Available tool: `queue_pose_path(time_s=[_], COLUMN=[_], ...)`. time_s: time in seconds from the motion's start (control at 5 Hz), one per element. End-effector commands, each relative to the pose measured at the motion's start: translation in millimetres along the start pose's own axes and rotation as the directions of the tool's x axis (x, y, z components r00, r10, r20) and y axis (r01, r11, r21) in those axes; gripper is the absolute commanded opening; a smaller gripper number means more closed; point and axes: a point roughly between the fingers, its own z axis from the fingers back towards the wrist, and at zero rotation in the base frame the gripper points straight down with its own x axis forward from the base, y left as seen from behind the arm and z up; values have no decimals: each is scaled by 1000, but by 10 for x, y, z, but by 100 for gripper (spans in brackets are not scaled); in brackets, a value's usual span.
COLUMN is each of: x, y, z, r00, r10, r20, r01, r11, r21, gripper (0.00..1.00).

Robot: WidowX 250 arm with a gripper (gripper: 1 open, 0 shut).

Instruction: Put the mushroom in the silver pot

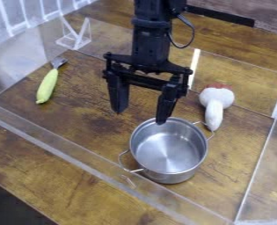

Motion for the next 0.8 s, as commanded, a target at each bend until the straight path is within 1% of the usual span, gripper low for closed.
queue_pose_path(time_s=[0.0, 0.2, 0.4, 0.6], x=[29, 42, 65, 92], y=[-87, -112, -154, -234], z=[123, 127, 196, 314], r00=[999, 999, 998, 995], r10=[-14, -6, 5, 11], r20=[37, 35, 55, 95], r01=[14, 6, -4, -10], r11=[1000, 1000, 1000, 1000], r21=[-6, -4, -6, -8], gripper=[100, 100, 100, 100])
